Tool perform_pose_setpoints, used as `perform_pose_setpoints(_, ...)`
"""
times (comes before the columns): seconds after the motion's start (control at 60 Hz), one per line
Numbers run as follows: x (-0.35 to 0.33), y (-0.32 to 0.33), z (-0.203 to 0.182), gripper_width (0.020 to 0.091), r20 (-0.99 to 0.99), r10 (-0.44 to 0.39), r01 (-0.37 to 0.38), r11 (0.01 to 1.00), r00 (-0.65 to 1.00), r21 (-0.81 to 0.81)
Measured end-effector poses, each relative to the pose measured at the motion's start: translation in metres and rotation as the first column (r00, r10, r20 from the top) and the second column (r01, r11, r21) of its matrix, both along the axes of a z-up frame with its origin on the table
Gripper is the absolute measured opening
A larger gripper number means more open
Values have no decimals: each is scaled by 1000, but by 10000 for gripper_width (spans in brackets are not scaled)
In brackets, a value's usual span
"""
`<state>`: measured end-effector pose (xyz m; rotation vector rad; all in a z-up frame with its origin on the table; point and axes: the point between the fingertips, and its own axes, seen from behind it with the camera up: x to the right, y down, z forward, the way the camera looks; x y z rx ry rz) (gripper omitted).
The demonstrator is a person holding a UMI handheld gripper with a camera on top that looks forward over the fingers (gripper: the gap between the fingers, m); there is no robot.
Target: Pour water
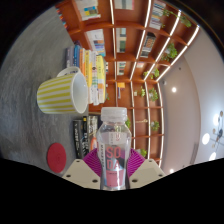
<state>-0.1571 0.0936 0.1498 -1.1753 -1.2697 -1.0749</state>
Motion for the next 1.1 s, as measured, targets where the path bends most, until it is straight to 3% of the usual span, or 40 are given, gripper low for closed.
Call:
perform_pose_setpoints(0.167,-33,13,22,312,367,28,-83,987,930,135)
perform_pose_setpoints(0.317,-53,17,29,310,569,21,-148,973,822,178)
perform_pose_setpoints(0.65,-47,20,28,316,591,12,-141,975,806,172)
perform_pose_setpoints(0.767,-35,15,22,316,361,53,-92,991,931,92)
perform_pose_setpoints(0.85,-23,11,17,315,54,45,-45,999,998,7)
perform_pose_setpoints(0.933,-10,11,13,317,-303,11,-47,993,953,-111)
perform_pose_setpoints(1.017,-7,12,9,317,-612,-28,-125,971,790,-206)
perform_pose_setpoints(1.1,-10,11,-6,317,-819,-119,-227,929,561,-291)
